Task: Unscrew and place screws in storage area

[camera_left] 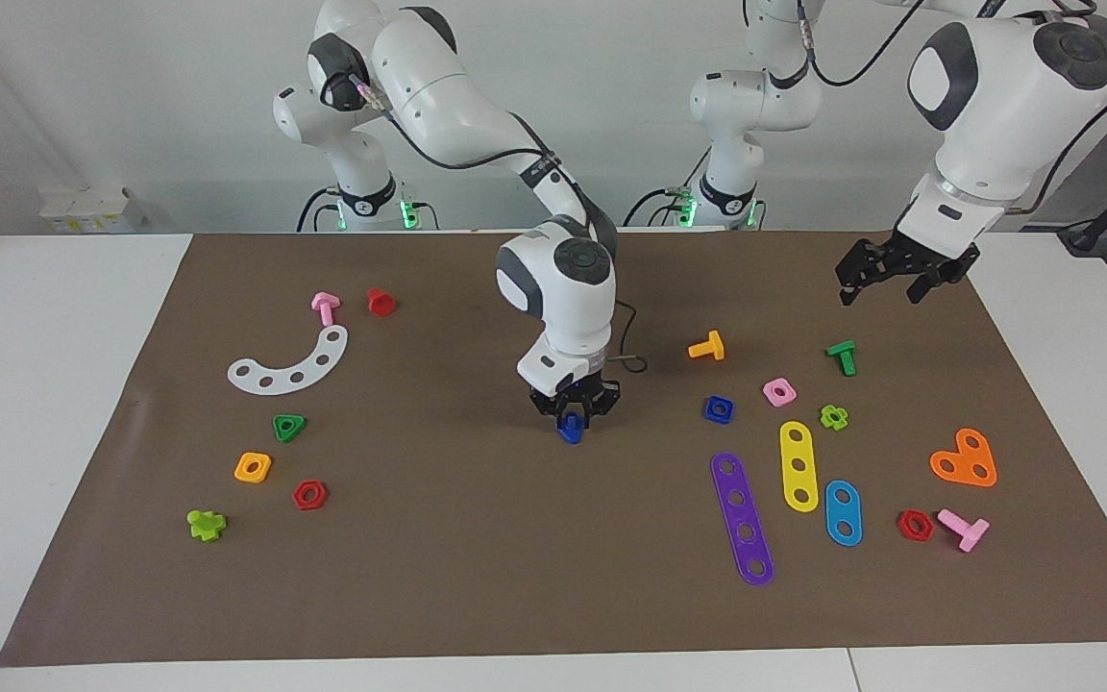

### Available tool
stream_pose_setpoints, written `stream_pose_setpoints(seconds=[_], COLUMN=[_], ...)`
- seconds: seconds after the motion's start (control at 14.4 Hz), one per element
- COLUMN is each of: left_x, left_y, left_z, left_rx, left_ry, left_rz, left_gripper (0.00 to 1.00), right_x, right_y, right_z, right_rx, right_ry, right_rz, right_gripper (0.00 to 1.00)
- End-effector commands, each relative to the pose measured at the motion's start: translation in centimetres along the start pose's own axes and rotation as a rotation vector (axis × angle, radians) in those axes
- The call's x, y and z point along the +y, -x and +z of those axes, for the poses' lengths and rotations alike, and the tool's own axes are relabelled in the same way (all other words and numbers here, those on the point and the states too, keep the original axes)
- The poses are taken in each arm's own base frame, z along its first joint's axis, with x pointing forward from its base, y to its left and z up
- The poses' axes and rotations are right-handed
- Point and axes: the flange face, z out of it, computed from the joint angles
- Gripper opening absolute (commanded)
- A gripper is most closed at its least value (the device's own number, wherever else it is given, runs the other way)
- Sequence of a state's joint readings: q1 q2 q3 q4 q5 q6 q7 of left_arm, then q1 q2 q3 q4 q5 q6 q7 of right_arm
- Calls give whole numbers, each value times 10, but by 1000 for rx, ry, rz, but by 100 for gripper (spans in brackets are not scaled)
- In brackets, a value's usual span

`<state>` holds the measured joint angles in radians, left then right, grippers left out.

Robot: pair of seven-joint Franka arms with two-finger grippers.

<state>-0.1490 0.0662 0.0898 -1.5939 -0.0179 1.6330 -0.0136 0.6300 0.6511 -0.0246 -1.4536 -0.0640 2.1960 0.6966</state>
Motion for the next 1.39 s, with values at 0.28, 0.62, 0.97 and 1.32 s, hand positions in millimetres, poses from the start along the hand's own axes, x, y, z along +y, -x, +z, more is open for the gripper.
stream_pose_setpoints(seconds=[0.28, 0.62, 0.97, 1.32], left_x=[-4, -4, -4, -4], left_y=[9, 9, 9, 9], left_z=[-2, -2, -2, -2], left_rx=[0, 0, 0, 0], left_ry=[-14, -14, -14, -14], left_rz=[6, 6, 6, 6], left_gripper=[100, 100, 100, 100], right_x=[4, 87, 250, 360], right_y=[-4, -39, -24, -1], right_z=[-9, -101, -122, -62], right_rx=[30, 64, 38, 60], right_ry=[-5, -6, 25, 19], right_rz=[-13, 85, 67, 42], right_gripper=[0, 0, 0, 0])
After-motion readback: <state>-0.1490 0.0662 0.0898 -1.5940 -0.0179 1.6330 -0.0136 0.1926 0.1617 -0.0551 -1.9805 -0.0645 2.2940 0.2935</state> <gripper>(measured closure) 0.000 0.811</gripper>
